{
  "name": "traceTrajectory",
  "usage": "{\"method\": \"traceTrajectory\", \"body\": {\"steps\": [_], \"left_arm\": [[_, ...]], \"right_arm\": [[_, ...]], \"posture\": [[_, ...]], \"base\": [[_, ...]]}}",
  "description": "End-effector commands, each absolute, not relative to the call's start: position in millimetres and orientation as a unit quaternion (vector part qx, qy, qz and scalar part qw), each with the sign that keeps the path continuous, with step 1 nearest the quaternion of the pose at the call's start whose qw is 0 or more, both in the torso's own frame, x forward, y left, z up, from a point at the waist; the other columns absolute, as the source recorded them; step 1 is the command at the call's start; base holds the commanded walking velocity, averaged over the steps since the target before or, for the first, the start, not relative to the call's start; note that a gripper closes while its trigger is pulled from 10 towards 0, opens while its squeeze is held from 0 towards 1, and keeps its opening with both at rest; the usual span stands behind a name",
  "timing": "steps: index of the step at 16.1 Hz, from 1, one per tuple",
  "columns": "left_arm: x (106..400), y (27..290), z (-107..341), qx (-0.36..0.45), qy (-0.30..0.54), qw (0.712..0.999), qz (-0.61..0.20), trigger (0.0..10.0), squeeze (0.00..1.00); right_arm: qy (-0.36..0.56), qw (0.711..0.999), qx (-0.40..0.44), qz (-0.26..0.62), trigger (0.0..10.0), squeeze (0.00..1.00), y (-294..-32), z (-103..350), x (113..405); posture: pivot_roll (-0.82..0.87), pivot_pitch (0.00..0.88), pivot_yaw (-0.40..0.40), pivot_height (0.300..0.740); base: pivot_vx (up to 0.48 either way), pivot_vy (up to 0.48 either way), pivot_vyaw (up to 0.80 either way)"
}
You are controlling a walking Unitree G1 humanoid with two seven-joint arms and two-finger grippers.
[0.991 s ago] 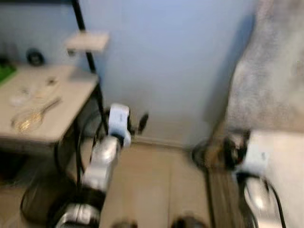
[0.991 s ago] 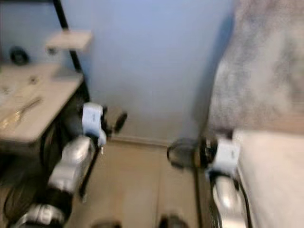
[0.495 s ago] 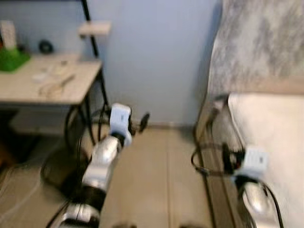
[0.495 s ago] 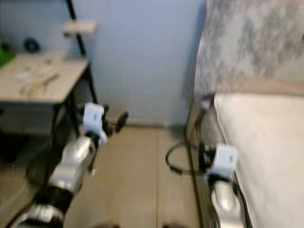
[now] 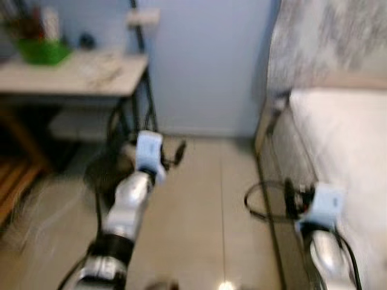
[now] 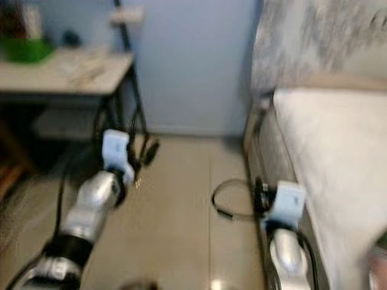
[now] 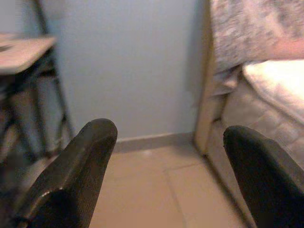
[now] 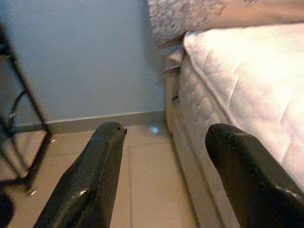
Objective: Clean up the room
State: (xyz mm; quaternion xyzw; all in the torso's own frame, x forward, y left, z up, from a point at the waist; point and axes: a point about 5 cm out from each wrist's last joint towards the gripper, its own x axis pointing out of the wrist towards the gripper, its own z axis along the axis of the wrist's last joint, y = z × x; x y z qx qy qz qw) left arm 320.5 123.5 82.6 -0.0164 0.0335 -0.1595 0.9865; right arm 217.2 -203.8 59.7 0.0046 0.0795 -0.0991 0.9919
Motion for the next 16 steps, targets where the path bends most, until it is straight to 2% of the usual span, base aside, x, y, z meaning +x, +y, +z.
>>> {"method": "traceTrajectory", "body": {"steps": [1, 3, 10, 13, 16], "left_arm": [[319, 117, 81, -0.025, 0.039, 0.984, -0.174, 10.0, 0.0], [319, 116, 80, -0.057, 0.046, 0.978, -0.193, 10.0, 0.0], [321, 112, 80, -0.039, 0.044, 0.974, -0.221, 10.0, 0.0], [329, 136, 75, -0.077, 0.068, 0.987, -0.12, 10.0, 0.0], [326, 139, 70, -0.053, 0.087, 0.988, -0.119, 10.0, 0.0]], "right_arm": [[0.081, 0.992, 0.004, -0.099, 10.0, 0.0, -204, 60, 218], [0.078, 0.992, 0.007, -0.101, 10.0, 0.0, -205, 61, 219], [0.068, 0.989, 0.015, -0.131, 10.0, 0.0, -211, 61, 215], [0.051, 0.983, 0.025, -0.177, 10.0, 0.0, -221, 61, 210], [0.049, 0.977, 0.03, -0.203, 10.0, 0.0, -232, 59, 206]], "posture": [[-0.05, 0.0, 0.052, 0.736], [-0.05, 0.0, 0.05, 0.736], [-0.06, 0.0, 0.065, 0.736], [-0.06, 0.0, 0.076, 0.736], [-0.06, 0.0, 0.077, 0.736]], "base": [[0.0, 0.0, 0.0], [0.0, 0.24, -0.69], [0.0, 0.48, -0.66], [0.0, 0.48, -0.66], [0.0, 0.48, -0.66]]}}
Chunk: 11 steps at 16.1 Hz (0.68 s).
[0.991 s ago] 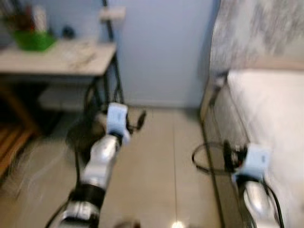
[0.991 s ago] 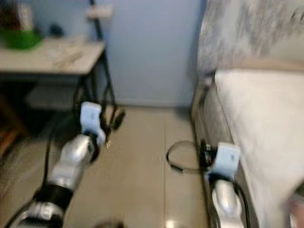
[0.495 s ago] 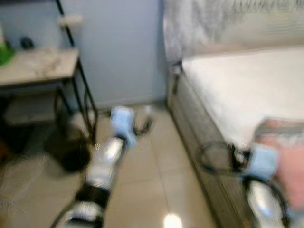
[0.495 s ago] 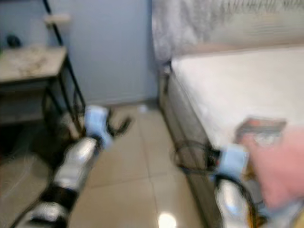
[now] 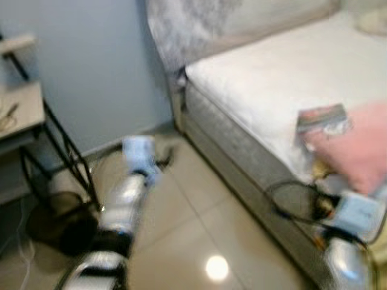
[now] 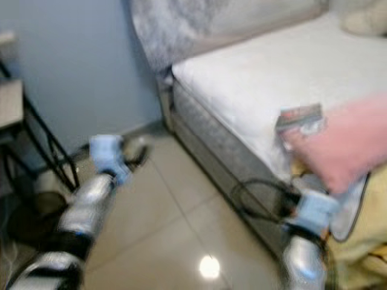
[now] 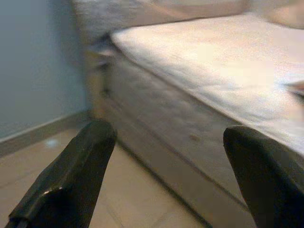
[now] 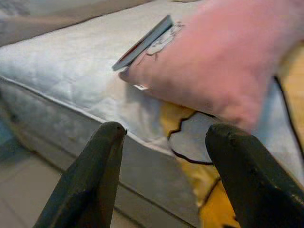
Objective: Clean up the room
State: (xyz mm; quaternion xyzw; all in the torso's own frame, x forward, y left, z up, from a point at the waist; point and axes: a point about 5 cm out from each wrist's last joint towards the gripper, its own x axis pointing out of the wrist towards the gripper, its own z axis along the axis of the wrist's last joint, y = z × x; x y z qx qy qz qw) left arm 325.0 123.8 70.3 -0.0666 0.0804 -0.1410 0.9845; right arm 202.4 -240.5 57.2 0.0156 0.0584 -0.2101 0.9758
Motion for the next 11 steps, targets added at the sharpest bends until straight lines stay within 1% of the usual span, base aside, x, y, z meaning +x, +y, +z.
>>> {"method": "traceTrajectory", "body": {"steps": [1, 4, 6, 7, 8, 9, 11], "left_arm": [[322, 136, 67, -0.037, 0.087, 0.986, -0.137, 10.0, 0.0], [315, 125, 70, -0.017, 0.063, 0.98, -0.187, 10.0, 0.0], [312, 112, 80, -0.004, 0.033, 0.973, -0.229, 10.0, 0.0], [311, 111, 81, -0.001, 0.03, 0.971, -0.236, 10.0, 0.0], [307, 111, 77, -0.023, 0.04, 0.966, -0.253, 10.0, 0.0], [306, 112, 76, -0.043, 0.044, 0.964, -0.258, 10.0, 0.0], [308, 113, 77, -0.045, 0.042, 0.964, -0.259, 10.0, 0.0]], "right_arm": [[0.052, 0.977, 0.025, -0.203, 10.0, 0.0, -232, 57, 205], [0.055, 0.979, 0.019, -0.196, 10.0, 0.0, -229, 53, 205], [0.056, 0.98, 0.021, -0.19, 10.0, 0.0, -226, 51, 205], [0.055, 0.981, 0.012, -0.185, 10.0, 0.0, -225, 52, 205], [0.051, 0.982, 0.009, -0.183, 10.0, 0.0, -223, 53, 205], [0.05, 0.982, 0.009, -0.183, 10.0, 0.0, -222, 54, 205], [0.047, 0.982, 0.01, -0.183, 10.0, 0.0, -221, 55, 206]], "posture": [[-0.06, 0.0, 0.075, 0.736], [-0.04, 0.0, 0.068, 0.736], [-0.04, 0.0, 0.064, 0.736], [-0.04, 0.0, 0.065, 0.736], [-0.04, 0.0, 0.067, 0.736], [-0.05, 0.0, 0.071, 0.736], [-0.05, 0.0, 0.075, 0.736]], "base": [[0.0, 0.0, -0.66], [0.0, 0.0, -0.66], [0.0, 0.0, -0.68], [0.0, 0.0, -0.68], [0.0, 0.0, -0.69], [0.439, 0.0, -0.71], [0.439, 0.0, -0.71]]}}
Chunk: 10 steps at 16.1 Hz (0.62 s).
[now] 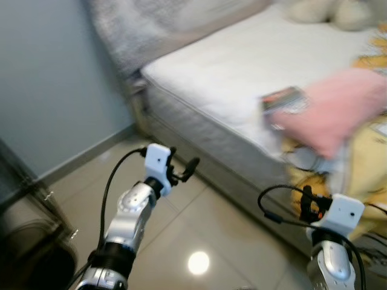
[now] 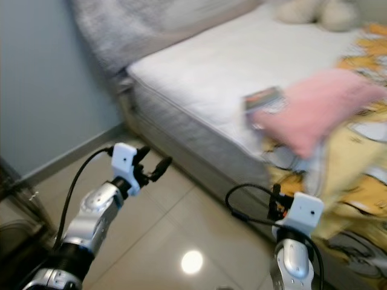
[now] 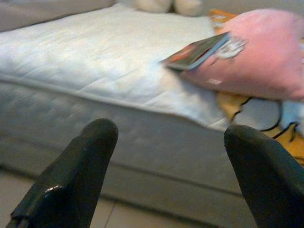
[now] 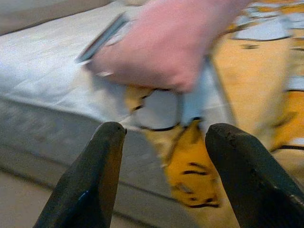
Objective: Clean up the room
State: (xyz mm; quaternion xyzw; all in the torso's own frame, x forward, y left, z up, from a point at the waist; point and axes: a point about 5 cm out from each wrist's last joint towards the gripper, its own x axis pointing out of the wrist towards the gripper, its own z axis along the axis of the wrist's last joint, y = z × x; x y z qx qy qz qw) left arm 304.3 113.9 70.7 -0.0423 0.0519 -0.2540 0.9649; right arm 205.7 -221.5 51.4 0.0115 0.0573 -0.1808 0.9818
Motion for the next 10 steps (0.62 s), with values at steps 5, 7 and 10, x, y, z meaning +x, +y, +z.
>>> {"method": "traceTrajectory", "body": {"steps": [5, 7, 10], "left_arm": [[317, 111, 84, -0.044, 0.034, 0.964, -0.258, 10.0, 0.0], [319, 110, 85, -0.046, 0.031, 0.964, -0.26, 10.0, 0.0], [323, 114, 89, -0.071, 0.024, 0.97, -0.233, 10.0, 0.0]], "right_arm": [[0.038, 0.984, 0.006, -0.177, 10.0, 0.0, -218, 59, 212], [0.037, 0.983, 0.006, -0.177, 10.0, 0.0, -219, 59, 213], [0.033, 0.983, 0.002, -0.179, 10.0, 0.0, -222, 62, 216]], "posture": [[-0.06, 0.0, 0.082, 0.736], [-0.06, 0.0, 0.081, 0.736], [-0.06, 0.0, 0.08, 0.736]], "base": [[0.442, 0.0, -0.73], [0.442, 0.0, -0.74], [0.094, 0.45, -0.73]]}}
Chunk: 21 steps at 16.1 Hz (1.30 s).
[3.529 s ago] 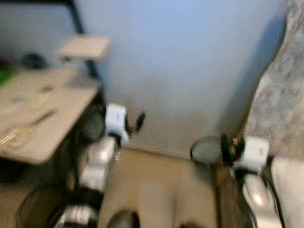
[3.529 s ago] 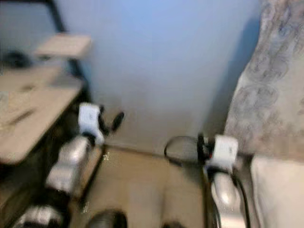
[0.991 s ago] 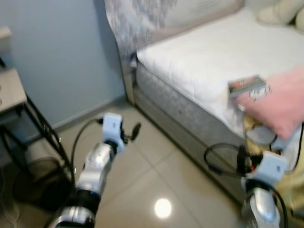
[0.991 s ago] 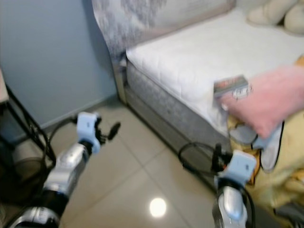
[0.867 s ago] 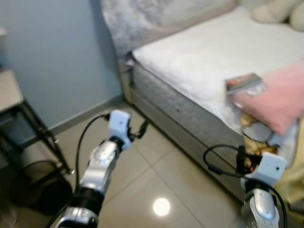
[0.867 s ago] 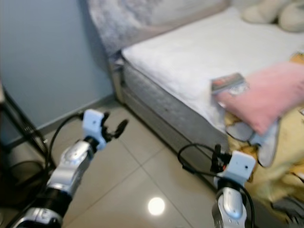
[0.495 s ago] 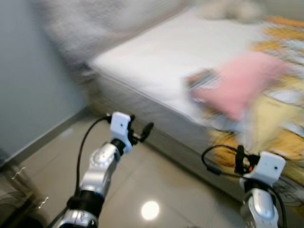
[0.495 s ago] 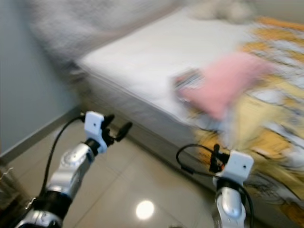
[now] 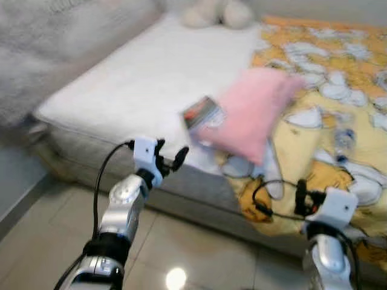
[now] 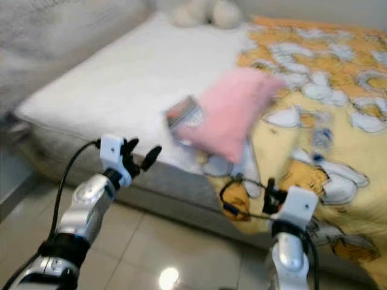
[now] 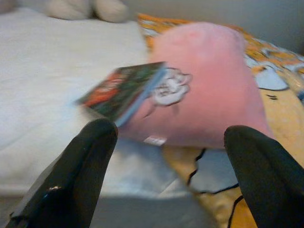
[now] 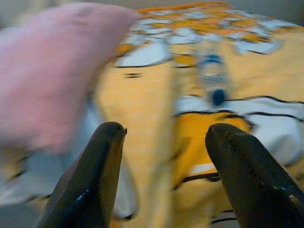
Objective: Clean up the room
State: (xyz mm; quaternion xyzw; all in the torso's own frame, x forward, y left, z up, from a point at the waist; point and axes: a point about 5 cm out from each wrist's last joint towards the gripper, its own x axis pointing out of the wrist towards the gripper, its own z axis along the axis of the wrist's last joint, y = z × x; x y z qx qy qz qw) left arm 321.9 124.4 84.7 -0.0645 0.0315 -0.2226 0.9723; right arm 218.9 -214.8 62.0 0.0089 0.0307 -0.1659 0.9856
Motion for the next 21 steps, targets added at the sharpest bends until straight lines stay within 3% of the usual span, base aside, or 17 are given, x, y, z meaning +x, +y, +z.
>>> {"method": "traceTrajectory", "body": {"steps": [1, 5, 8, 11, 21], "left_arm": [[324.1, 115.5, 88.7, -0.068, 0.024, 0.971, -0.227, 10.0, 0.0], [326.2, 117.2, 88.7, -0.064, 0.029, 0.971, -0.226, 10.0, 0.0], [326.1, 118.3, 89.2, -0.057, 0.025, 0.974, -0.216, 10.0, 0.0], [325.6, 115.8, 87.3, -0.039, 0.03, 0.976, -0.212, 10.0, 0.0], [328.2, 114.3, 90.1, -0.05, 0.023, 0.977, -0.207, 10.0, 0.0]], "right_arm": [[0.032, 0.983, 0.002, -0.179, 10.0, 0.0, -221.1, 62.3, 216.5], [0.029, 0.984, 0.005, -0.176, 10.0, 0.01, -219.0, 62.0, 215.7], [0.037, 0.985, 0.003, -0.17, 10.0, 0.0, -216.9, 60.1, 216.3], [0.042, 0.985, 0.001, -0.168, 10.0, 0.0, -217.0, 59.0, 216.2], [0.046, 0.987, -0.009, -0.153, 10.0, 0.0, -215.5, 59.1, 220.0]], "posture": [[-0.06, 0.0, 0.08, 0.736], [-0.05, 0.0, 0.08, 0.736], [-0.05, 0.0, 0.079, 0.736], [-0.05, 0.0, 0.074, 0.736], [-0.05, 0.0, 0.076, 0.736]], "base": [[0.0, 0.48, -0.74], [0.0, 0.48, -0.74], [0.0, 0.48, 0.0], [0.0, 0.0, 0.0], [0.48, 0.0, 0.0]]}}
